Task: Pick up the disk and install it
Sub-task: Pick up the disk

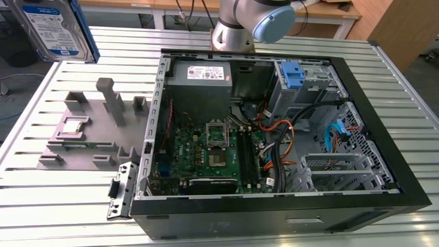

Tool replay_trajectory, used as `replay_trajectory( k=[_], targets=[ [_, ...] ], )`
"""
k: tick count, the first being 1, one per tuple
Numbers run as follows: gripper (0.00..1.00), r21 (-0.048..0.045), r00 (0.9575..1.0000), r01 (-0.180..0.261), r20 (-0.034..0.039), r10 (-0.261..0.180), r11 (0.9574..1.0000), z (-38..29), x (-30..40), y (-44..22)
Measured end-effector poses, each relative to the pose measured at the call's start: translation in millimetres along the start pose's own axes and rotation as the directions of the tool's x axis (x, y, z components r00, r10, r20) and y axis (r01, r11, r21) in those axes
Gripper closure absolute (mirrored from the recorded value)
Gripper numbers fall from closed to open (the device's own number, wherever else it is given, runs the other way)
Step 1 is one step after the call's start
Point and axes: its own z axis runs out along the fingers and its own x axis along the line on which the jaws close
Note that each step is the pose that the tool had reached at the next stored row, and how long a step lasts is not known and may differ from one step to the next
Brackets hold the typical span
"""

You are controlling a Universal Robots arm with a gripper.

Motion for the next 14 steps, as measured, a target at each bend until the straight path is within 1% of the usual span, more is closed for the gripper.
replay_trajectory(
  k=[6, 11, 14],
  targets=[
    [0.65, 0.0000, 1.0000, 0.000, 0.0000, 0.000, 1.0000, -0.2, 0.0, 0.0],
    [0.65, -0.0001, 1.0000, 0.000, 0.0000, 0.000, 1.0000, -3.5, -0.2, 0.1],
    [0.65, 0.0000, 1.0000, 0.000, 0.0000, 0.000, 1.0000, -3.9, -0.2, 0.2]
  ],
)
